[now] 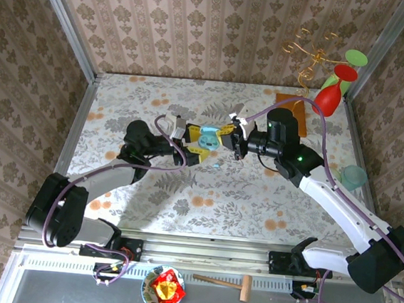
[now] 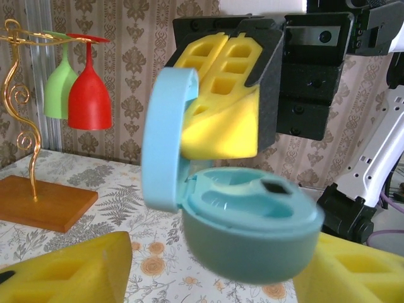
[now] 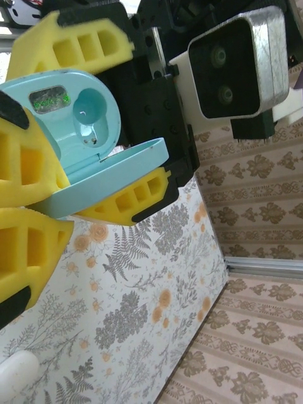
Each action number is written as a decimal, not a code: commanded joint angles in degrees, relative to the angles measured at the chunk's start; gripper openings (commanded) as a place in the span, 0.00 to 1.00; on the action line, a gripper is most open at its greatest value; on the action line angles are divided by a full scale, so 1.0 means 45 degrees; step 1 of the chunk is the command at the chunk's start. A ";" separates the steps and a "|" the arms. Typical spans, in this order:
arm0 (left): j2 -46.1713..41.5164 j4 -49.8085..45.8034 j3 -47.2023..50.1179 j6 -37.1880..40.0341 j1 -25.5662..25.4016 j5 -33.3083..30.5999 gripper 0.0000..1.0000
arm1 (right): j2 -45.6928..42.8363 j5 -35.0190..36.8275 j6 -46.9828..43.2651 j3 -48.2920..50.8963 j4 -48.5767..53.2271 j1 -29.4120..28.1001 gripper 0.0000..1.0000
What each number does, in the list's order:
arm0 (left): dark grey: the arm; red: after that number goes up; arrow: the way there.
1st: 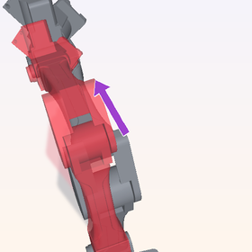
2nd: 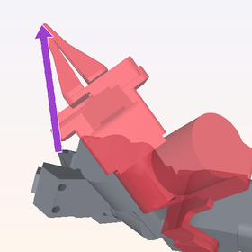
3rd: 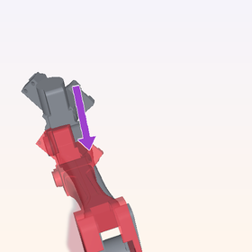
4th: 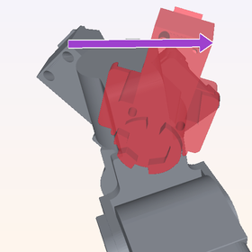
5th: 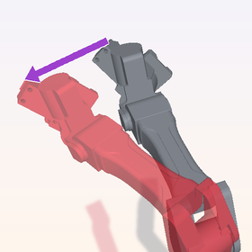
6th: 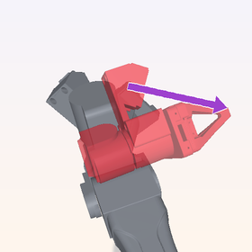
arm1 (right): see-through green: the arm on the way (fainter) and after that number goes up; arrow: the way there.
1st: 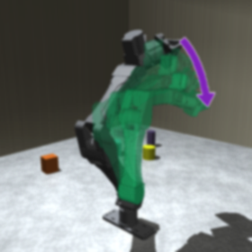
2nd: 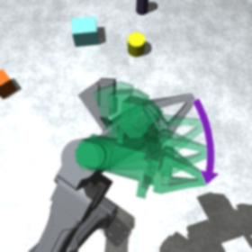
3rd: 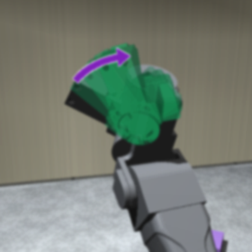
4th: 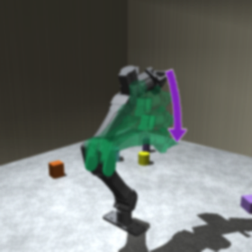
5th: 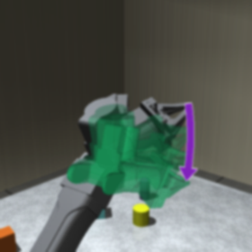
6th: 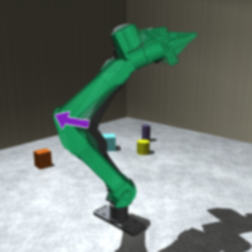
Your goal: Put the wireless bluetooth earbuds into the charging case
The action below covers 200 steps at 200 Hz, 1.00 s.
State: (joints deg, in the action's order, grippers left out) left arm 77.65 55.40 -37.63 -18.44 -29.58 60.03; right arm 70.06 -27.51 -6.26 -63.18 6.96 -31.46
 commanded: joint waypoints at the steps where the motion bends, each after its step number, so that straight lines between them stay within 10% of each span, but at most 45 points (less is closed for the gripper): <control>1: 0.0035 0.0441 -0.0350 -0.0111 0.0021 0.0081 0.70 | -0.0208 0.0855 -0.0042 0.0183 -0.0390 -0.0099 0.00; 159: 0.0245 0.1076 -0.0351 -0.0436 -0.0006 -0.0117 0.59 | 0.0344 0.0364 -0.0030 -0.0076 -0.0183 -0.0105 0.00; 200: 0.0304 0.1091 -0.0403 -0.0528 -0.0008 0.0018 0.40 | 0.0329 0.0253 0.0005 -0.0118 -0.0180 -0.0098 0.00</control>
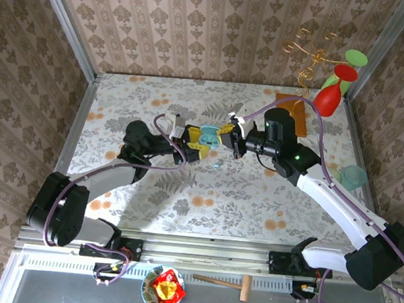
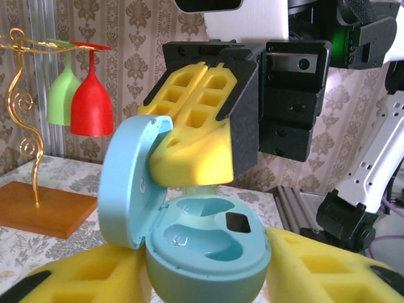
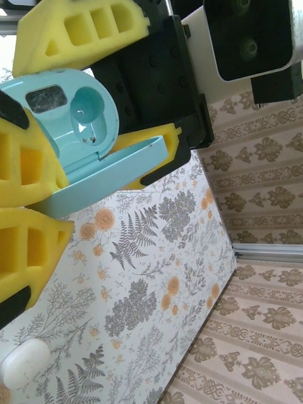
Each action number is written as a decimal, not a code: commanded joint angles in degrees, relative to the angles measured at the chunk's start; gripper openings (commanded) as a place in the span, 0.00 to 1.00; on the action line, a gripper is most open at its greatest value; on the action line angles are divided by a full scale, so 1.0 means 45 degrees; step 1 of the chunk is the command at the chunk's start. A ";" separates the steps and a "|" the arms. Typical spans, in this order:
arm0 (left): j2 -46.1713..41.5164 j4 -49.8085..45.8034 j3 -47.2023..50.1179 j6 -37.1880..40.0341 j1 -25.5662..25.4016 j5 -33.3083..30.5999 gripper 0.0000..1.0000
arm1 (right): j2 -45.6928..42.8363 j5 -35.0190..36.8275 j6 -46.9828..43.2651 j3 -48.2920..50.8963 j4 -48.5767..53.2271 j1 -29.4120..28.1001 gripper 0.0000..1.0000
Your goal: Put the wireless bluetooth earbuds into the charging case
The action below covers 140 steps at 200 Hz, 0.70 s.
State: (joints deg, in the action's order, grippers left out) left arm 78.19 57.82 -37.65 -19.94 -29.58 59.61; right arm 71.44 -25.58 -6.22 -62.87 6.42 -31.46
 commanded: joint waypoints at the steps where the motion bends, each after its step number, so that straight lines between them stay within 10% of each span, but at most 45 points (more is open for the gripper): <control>1: 0.0182 0.0550 -0.0401 -0.0195 -0.0008 0.0101 0.40 | 0.0013 -0.0184 -0.0005 -0.0197 -0.0059 -0.0098 0.00; 52: 0.0202 0.0588 -0.0386 -0.0160 0.0011 0.0080 0.29 | 0.0001 -0.0054 0.0114 -0.0228 -0.0097 -0.0098 0.06; 95: 0.0153 0.0744 -0.0096 0.0211 0.0310 -0.0652 0.29 | -0.0484 0.0248 0.0755 -0.0189 -0.0216 -0.0096 0.68; 140: 0.0299 0.1530 0.0286 -0.0008 0.0683 -0.1436 0.29 | -0.1838 0.1221 0.2685 0.0770 -0.1342 0.0234 0.84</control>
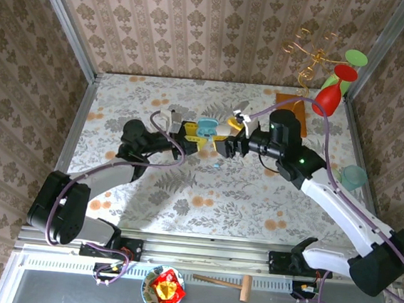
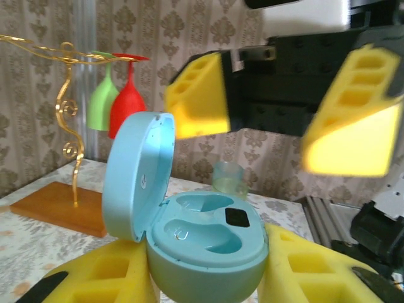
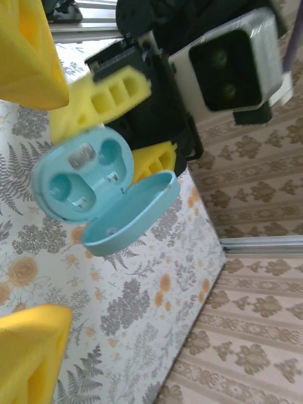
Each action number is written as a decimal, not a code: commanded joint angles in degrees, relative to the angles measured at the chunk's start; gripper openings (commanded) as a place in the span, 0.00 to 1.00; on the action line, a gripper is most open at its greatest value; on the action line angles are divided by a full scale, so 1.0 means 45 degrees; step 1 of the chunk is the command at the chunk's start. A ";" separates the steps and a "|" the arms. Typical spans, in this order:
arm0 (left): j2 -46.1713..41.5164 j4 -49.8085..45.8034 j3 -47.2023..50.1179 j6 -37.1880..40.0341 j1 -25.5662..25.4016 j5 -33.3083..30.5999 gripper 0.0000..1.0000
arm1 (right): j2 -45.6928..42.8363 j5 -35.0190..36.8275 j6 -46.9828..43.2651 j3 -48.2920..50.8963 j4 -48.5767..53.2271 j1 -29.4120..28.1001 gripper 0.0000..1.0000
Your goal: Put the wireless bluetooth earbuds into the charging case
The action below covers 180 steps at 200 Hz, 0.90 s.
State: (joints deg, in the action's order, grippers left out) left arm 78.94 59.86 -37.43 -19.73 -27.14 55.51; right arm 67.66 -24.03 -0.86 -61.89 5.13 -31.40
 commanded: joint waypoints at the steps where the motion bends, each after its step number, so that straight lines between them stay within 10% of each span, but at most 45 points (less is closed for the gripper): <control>1: 0.0134 0.1115 0.0245 -0.0092 0.0135 -0.0530 0.29 | -0.1034 0.0901 0.1566 0.0590 -0.1077 0.0239 0.84; 71: -0.0513 0.1924 0.0969 -0.0285 0.0854 -0.1277 0.29 | -0.0842 0.3850 0.6123 0.2235 -0.0585 0.2114 0.94; 180: -0.1523 0.1865 0.1492 -0.0474 0.0854 -0.1695 0.29 | 0.7875 0.2064 0.5892 -0.1552 0.2361 0.0414 0.76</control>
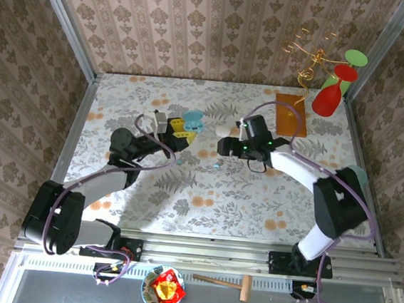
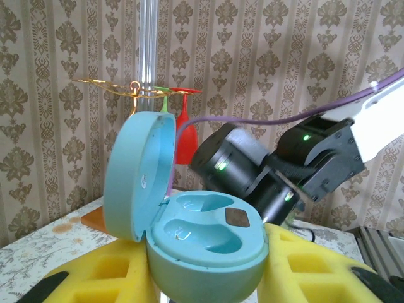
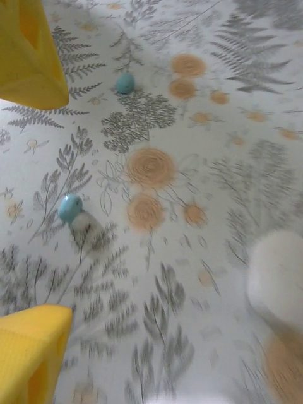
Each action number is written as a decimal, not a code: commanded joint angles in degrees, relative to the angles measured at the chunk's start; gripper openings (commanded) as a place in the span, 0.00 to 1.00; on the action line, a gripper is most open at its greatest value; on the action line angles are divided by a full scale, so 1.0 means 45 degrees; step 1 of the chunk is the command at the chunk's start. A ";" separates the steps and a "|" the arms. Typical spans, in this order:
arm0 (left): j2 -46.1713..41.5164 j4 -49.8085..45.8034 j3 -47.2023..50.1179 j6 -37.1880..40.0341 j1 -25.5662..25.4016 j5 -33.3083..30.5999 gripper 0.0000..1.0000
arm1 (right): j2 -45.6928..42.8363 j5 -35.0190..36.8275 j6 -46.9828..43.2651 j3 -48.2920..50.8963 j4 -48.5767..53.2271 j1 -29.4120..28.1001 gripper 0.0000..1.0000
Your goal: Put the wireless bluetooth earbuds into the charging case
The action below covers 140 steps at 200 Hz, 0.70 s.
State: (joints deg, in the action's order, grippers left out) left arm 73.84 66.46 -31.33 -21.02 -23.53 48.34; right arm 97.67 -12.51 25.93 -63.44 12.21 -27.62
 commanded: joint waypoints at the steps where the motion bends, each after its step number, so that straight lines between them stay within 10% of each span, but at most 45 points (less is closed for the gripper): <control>1: -0.0393 0.0393 0.0132 -0.0181 0.0053 -0.0099 0.29 | 0.1284 -0.0518 -0.0061 -0.1260 0.0815 -0.0436 0.75; 140: -0.0533 -0.0080 0.0206 0.0100 0.0047 -0.0038 0.29 | 0.4122 -0.1380 -0.0988 -0.3164 0.2393 -0.0791 0.66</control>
State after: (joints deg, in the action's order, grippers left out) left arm 72.14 65.39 -30.70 -20.99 -23.53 48.14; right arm 116.18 -17.28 22.63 -77.87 20.43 -30.83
